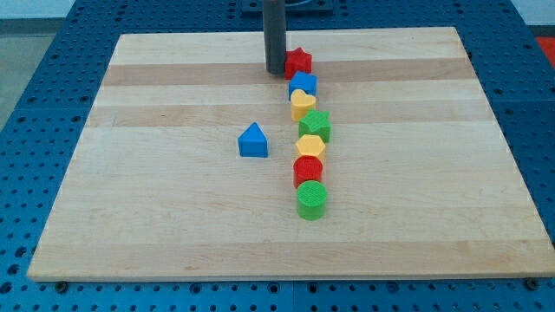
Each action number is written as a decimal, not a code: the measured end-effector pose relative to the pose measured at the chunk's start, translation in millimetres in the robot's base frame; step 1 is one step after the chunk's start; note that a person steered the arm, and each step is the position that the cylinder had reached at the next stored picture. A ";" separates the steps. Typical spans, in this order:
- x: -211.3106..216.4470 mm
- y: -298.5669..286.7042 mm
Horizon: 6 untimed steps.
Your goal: Point your arm towards red circle
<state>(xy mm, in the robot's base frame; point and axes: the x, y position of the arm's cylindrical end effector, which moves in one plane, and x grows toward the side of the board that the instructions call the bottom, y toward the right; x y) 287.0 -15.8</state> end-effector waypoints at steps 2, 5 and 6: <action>0.0 -12.3; 215.1 -142.2; 236.7 -80.5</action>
